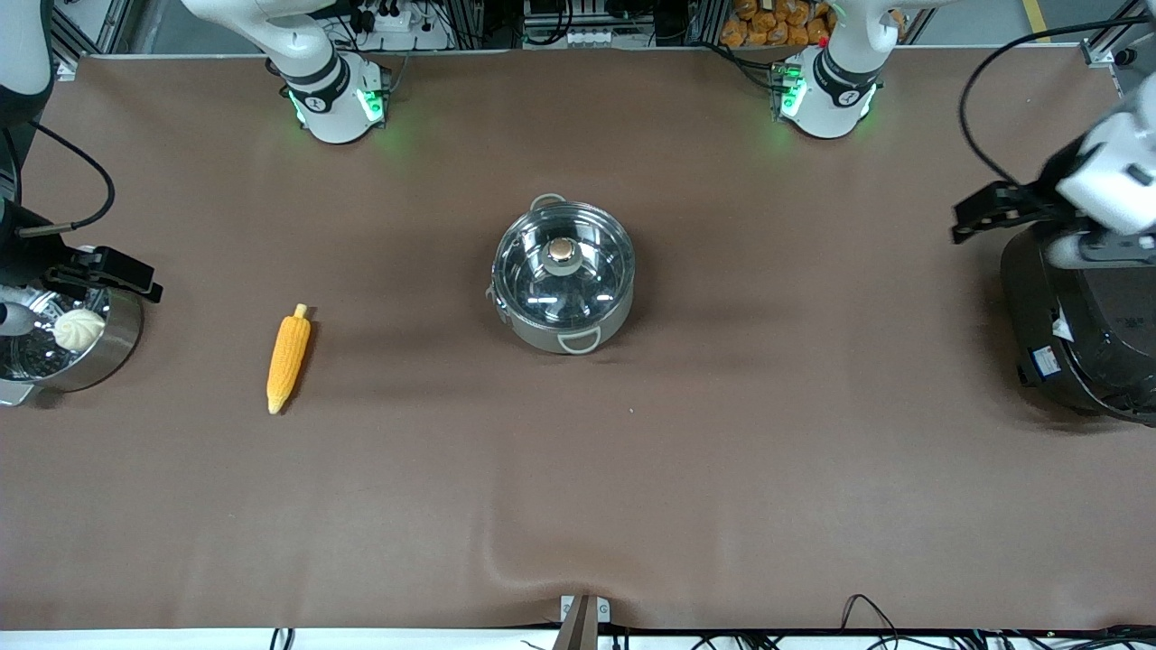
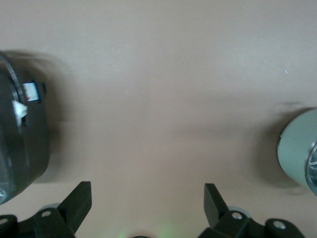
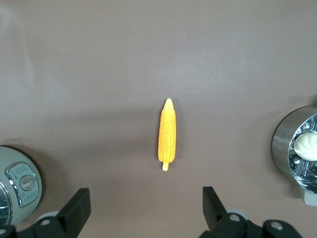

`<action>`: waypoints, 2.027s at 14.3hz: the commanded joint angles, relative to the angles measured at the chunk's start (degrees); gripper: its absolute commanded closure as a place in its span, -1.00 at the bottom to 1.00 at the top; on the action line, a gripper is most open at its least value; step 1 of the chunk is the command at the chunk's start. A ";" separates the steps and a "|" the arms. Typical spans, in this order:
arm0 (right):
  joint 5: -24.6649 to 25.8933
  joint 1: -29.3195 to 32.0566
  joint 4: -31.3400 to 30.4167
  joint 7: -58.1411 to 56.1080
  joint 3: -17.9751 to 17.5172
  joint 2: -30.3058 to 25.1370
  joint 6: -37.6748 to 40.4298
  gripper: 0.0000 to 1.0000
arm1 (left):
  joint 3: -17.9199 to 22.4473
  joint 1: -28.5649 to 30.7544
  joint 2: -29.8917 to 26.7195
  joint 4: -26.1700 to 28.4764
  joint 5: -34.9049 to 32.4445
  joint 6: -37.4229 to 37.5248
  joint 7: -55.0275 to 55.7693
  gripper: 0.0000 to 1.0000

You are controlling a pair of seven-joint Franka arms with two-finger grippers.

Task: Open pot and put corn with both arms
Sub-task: 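Raise both grippers from the rest pose toward the pot and corn, then reach the left gripper to the lid knob while the right gripper reaches the corn, then grasp the lid knob with the left gripper while the right gripper grasps the corn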

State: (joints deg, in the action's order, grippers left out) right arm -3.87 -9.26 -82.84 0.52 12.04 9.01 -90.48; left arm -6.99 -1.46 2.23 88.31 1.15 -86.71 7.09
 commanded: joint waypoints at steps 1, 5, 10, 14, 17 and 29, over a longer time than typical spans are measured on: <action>0.01 -0.58 1.10 0.62 0.35 0.30 0.31 -1.00 | -1.53 -4.06 1.81 -1.29 0.87 -0.47 5.88 -1.00; 0.01 -0.58 1.10 0.36 0.44 0.30 0.13 -1.00 | -2.94 -13.72 7.07 -5.86 0.87 -1.09 24.15 -1.00; -0.08 0.12 -7.40 0.62 0.35 0.83 -9.08 -1.00 | -2.59 -25.68 14.80 -7.09 0.70 -9.42 41.56 -1.00; -0.08 0.03 -19.43 0.62 0.35 2.50 -22.41 -1.00 | -2.41 -32.63 22.10 -11.04 0.70 -15.92 58.00 -1.00; -0.08 0.03 -27.00 0.09 0.35 5.13 -34.37 -1.00 | -2.06 -36.59 27.55 -13.50 0.70 -20.24 65.32 -1.00; -0.26 0.38 -38.36 -0.87 -1.85 16.03 -58.23 -1.00 | -2.15 -41.96 33.45 -12.81 -1.23 -22.54 74.21 -0.56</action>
State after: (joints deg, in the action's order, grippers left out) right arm -3.88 -9.26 -121.33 0.35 10.52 24.86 -148.15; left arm -9.71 -42.56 35.30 75.98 1.19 -110.04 79.90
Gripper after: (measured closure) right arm 0.000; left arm 0.198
